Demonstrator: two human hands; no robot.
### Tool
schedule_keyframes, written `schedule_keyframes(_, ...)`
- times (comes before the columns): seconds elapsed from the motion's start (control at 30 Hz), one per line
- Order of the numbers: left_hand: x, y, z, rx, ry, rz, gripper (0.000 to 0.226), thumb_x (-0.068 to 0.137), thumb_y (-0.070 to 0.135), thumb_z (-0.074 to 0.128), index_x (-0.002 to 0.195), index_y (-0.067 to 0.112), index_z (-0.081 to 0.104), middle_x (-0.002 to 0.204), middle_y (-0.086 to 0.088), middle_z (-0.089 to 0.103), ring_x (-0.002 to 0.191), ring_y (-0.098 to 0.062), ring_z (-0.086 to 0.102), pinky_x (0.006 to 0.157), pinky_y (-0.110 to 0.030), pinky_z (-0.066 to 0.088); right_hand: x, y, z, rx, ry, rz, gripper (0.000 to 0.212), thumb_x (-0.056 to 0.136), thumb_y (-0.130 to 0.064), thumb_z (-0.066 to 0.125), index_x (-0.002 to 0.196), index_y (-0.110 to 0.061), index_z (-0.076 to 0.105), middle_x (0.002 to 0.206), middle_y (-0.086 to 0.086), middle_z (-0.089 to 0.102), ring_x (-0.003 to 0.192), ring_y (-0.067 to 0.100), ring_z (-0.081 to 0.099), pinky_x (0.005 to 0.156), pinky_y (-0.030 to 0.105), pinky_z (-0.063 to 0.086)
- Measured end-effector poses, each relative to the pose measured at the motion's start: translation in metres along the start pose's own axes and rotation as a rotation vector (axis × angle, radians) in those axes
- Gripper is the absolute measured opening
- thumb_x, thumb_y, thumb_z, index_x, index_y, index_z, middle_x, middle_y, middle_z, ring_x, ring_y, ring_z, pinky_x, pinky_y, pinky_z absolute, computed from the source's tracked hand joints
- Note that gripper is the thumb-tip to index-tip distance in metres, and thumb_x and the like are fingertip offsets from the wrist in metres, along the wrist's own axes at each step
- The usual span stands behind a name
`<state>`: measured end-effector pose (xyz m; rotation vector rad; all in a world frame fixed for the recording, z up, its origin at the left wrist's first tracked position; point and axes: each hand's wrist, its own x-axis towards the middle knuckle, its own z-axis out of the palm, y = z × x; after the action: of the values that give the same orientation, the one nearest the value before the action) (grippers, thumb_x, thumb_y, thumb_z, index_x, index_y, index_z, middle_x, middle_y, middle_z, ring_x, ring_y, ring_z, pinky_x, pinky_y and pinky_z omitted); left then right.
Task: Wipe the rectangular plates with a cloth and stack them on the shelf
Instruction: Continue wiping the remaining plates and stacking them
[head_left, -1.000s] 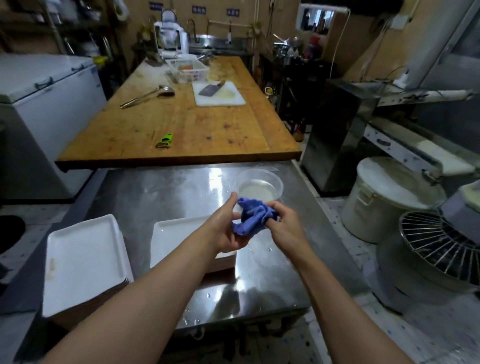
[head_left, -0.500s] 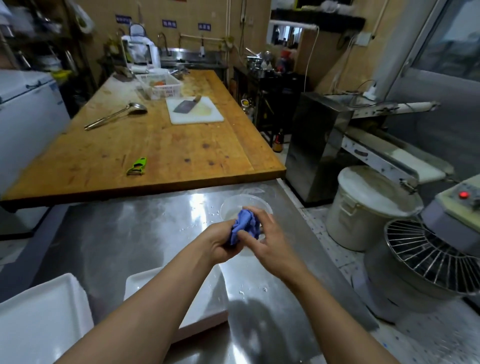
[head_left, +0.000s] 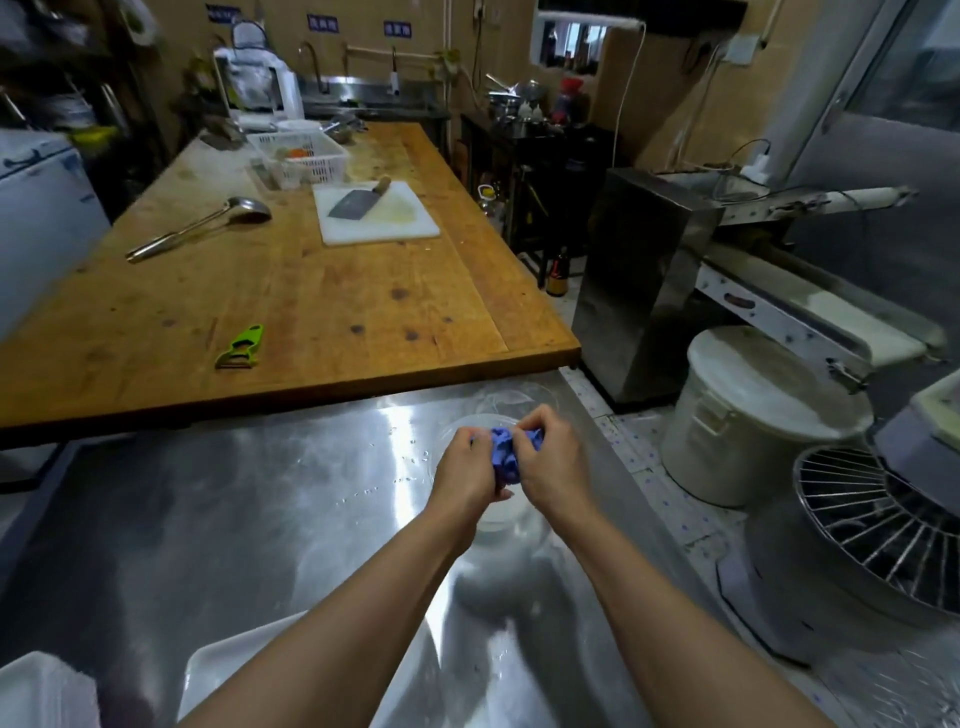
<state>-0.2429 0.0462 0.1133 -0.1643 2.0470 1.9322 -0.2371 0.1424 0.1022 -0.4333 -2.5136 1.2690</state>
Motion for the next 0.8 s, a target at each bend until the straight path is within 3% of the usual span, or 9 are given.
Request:
schedule_keyframes(0.1,0.017,-0.004,0.009,0.13,-0.03,0.071,0.019,0.101,0.031,0.037,0.106,0.014,0.043,0.103,-0.008,0.059,0.081,-0.015,0.058,0.059,-0.023,0.047,0.025,0.016,0.003,0.003,-0.038,0.04,0.009,0.091,-0.018,0.056,0.083,-0.013,0.055,0.076,-0.004,0.055,0.065,0.003,0.051,0.048,0.009,0.035)
schedule_keyframes(0.27,0.046,-0.021,0.024,0.33,0.051,0.123,0.011,0.101,0.025,0.036,0.102,0.015,0.04,0.087,-0.004,0.056,0.064,-0.011,0.046,0.058,-0.027,0.038,0.061,0.038,0.004,0.238,-0.23,0.178,0.022,0.094,-0.023,0.054,0.076,-0.01,0.054,0.079,0.013,0.062,0.061,0.018,0.061,0.043,0.021,0.041)
schedule_keyframes(0.37,0.063,-0.015,0.032,0.113,0.158,-0.061,0.016,0.1,0.016,0.033,0.086,0.014,0.042,0.07,-0.004,0.046,0.055,-0.014,0.035,0.047,-0.023,0.029,0.067,0.051,0.001,0.37,-0.336,0.062,0.019,0.097,-0.025,0.047,0.088,-0.013,0.058,0.085,0.011,0.063,0.063,0.016,0.06,0.046,0.021,0.045)
schedule_keyframes(0.43,0.07,-0.01,0.032,-0.14,0.152,-0.205,0.027,0.097,0.006,0.028,0.075,0.014,0.04,0.058,-0.005,0.038,0.043,-0.011,0.027,0.037,-0.016,0.021,0.067,0.059,-0.001,0.341,-0.402,-0.098,0.02,0.097,-0.031,0.046,0.114,-0.026,0.056,0.105,0.0,0.061,0.083,0.013,0.062,0.062,0.022,0.049)
schedule_keyframes(0.5,0.069,-0.005,0.034,-0.263,0.086,-0.313,0.032,0.094,0.001,0.027,0.068,0.013,0.041,0.046,-0.002,0.035,0.034,-0.007,0.022,0.033,-0.01,0.016,0.071,0.063,0.0,0.209,-0.429,-0.283,0.038,0.092,-0.047,0.044,0.128,-0.035,0.047,0.111,-0.008,0.054,0.095,0.008,0.055,0.079,0.02,0.045)
schedule_keyframes(0.57,0.068,-0.001,0.04,-0.278,0.053,-0.355,0.032,0.094,0.003,0.029,0.065,0.013,0.041,0.04,0.001,0.034,0.033,-0.006,0.021,0.033,-0.01,0.015,0.077,0.062,0.004,0.054,-0.369,-0.383,0.044,0.083,-0.061,0.032,0.107,-0.031,0.054,0.094,-0.008,0.055,0.085,0.011,0.053,0.072,0.026,0.042)
schedule_keyframes(0.63,0.07,0.0,0.045,-0.234,0.084,-0.331,0.031,0.092,0.006,0.033,0.064,0.014,0.041,0.041,0.0,0.035,0.033,-0.007,0.021,0.036,-0.012,0.014,0.085,0.061,0.009,-0.023,-0.299,-0.362,0.042,0.085,-0.062,0.031,0.072,-0.024,0.043,0.065,-0.006,0.048,0.067,0.019,0.05,0.06,0.034,0.037)
schedule_keyframes(0.7,0.076,-0.004,0.047,0.005,0.127,-0.223,0.024,0.088,0.012,0.038,0.064,0.016,0.04,0.052,-0.002,0.038,0.041,-0.011,0.026,0.041,-0.019,0.019,0.091,0.06,0.016,0.013,-0.299,-0.289,0.043,0.094,-0.048,0.04,0.061,-0.021,0.032,0.055,-0.003,0.038,0.06,0.022,0.044,0.059,0.037,0.034)
schedule_keyframes(0.8,0.083,-0.015,0.045,0.394,0.262,-0.042,0.023,0.1,0.026,0.033,0.079,0.02,0.041,0.082,-0.005,0.045,0.064,-0.017,0.041,0.057,-0.029,0.033,0.094,0.057,0.026,0.086,-0.38,-0.134,0.042,0.098,-0.032,0.04,0.059,-0.015,0.039,0.058,0.001,0.04,0.059,0.017,0.04,0.057,0.031,0.031)
